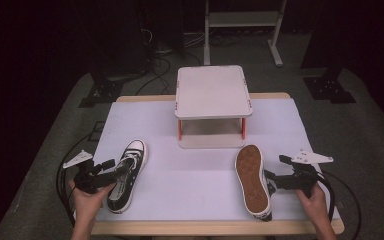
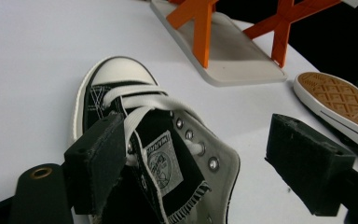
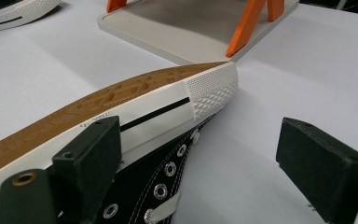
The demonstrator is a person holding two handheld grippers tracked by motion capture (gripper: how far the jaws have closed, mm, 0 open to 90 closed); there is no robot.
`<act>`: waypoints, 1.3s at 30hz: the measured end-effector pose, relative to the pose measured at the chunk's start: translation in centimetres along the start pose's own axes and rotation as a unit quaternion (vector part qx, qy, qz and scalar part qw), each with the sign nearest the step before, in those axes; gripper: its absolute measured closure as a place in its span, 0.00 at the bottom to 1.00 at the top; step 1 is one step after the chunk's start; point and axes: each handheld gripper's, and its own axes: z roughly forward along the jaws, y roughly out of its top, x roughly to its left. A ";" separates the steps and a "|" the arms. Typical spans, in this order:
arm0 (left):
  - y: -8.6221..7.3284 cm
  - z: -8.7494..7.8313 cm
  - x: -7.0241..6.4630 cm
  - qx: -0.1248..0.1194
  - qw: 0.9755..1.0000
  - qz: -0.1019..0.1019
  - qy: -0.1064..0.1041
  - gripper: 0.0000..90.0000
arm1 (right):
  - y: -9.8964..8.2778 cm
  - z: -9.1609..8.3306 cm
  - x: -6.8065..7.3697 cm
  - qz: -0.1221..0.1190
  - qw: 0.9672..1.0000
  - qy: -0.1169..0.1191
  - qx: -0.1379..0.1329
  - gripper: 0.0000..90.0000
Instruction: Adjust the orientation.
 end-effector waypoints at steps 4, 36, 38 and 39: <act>-0.2 0.5 0.0 0.015 1.000 -0.007 0.001 0.21 | 0.0 0.0 0.0 0.000 1.000 -0.001 0.000 0.15; -0.6 2.4 -0.1 0.074 0.995 0.003 0.070 0.62 | 0.0 0.0 0.0 0.001 1.000 0.002 -0.001 0.15; -0.7 2.4 0.0 0.076 0.995 0.004 0.070 0.63 | 0.0 0.0 0.0 0.002 1.000 0.003 -0.001 0.15; -0.7 2.4 0.1 0.077 0.995 0.004 0.067 0.64 | 0.0 0.0 0.0 0.002 1.000 0.003 -0.001 0.15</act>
